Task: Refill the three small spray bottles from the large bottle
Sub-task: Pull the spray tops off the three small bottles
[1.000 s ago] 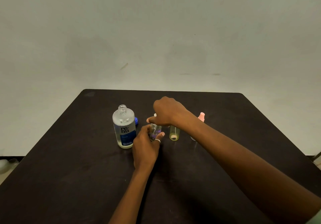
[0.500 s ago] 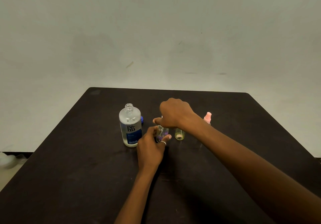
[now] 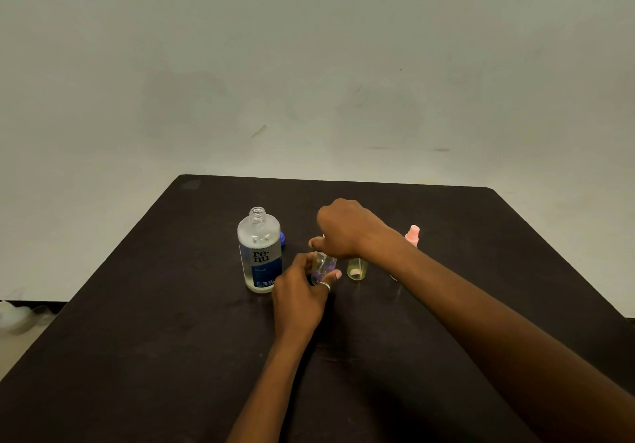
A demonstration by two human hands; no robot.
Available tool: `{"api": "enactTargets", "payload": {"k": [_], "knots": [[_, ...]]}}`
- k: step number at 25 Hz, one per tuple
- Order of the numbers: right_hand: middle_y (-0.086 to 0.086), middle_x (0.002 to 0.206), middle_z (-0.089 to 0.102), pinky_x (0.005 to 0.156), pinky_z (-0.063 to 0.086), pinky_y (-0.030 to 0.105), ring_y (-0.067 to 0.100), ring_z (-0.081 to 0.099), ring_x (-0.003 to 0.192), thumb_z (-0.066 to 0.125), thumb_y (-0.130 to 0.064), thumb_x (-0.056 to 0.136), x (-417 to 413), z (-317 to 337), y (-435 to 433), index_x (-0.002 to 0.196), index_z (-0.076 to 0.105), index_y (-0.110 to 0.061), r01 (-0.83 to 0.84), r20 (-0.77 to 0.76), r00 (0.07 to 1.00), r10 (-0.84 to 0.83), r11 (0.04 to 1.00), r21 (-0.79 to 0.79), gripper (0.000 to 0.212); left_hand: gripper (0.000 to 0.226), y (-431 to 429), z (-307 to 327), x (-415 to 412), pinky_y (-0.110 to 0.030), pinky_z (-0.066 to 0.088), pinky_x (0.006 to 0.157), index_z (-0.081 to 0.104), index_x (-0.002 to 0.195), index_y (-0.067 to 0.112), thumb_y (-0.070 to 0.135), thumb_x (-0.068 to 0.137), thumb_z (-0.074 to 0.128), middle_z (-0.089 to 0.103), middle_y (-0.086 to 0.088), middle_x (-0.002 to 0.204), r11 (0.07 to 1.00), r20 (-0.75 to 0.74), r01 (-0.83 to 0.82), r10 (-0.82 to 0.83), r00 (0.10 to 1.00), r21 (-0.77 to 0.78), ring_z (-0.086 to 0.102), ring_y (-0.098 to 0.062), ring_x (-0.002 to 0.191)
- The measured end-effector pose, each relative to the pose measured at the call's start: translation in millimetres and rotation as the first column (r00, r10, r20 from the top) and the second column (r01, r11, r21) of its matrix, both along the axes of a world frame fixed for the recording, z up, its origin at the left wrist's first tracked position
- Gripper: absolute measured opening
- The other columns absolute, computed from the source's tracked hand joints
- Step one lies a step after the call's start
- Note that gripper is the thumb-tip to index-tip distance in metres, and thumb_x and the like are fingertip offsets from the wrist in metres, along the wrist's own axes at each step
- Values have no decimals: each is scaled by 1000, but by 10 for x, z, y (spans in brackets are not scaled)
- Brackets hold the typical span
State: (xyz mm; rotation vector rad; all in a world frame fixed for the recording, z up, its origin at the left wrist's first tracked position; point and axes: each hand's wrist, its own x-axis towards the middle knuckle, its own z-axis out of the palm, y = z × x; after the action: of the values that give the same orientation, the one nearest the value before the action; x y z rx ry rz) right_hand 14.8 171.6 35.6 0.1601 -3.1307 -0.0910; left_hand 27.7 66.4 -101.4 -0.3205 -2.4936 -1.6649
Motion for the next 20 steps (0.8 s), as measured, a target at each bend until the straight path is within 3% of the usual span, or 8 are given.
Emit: {"api": "enactTargets", "payload": {"k": [6,9,13,16,18,20], "knots": [[0,66,50,52,34,22,14,51,60,66,-31,90,-5,46,16,66,46,-14,-69,72,995,67,997,26,36,47,-1,-19,-22,-25,55,81,62,117,27,44,78,81,71,11,103,1000,-2,6,-6,1000,-8,65,-4,93],[4,90,64,67,47,25,19,62,82,69,-20,87,-10,62,10,97,66,-9,-91,114,990,88,996,22,16,50,0,-22,-29,-20,50,77,62,121,27,44,78,81,71,11,104,1000,-6,14,-14,1000,-11,63,-1,90],[2,101,67,75,47,26,16,61,88,68,-5,82,-36,96,29,96,69,-16,-126,158,979,132,991,-49,18,47,6,-11,-30,-11,44,72,62,118,27,44,78,81,71,12,102,1000,-2,11,-11,1000,-18,62,1,87],[0,101,68,79,52,29,17,62,90,73,-22,83,-25,103,22,100,68,-14,-117,152,981,122,992,-41,19,46,6,-2,-29,-10,42,68,63,116,26,43,78,81,67,16,95,1000,-5,10,-10,1000,-27,60,4,81],[1,78,61,67,50,30,17,60,72,67,-44,87,11,113,-5,78,59,-14,-55,83,995,53,998,13,33,46,5,-1,-27,-12,42,68,63,116,25,42,78,81,63,18,93,999,-9,6,-6,1000,-36,58,3,81],[0,68,51,60,45,30,14,53,62,61,-50,90,26,105,-28,66,44,-17,9,9,1000,-10,997,74,44,47,5,-9,-32,-15,43,71,63,117,24,43,78,81,64,16,95,999,-12,3,-3,1000,-38,57,3,83]]}}
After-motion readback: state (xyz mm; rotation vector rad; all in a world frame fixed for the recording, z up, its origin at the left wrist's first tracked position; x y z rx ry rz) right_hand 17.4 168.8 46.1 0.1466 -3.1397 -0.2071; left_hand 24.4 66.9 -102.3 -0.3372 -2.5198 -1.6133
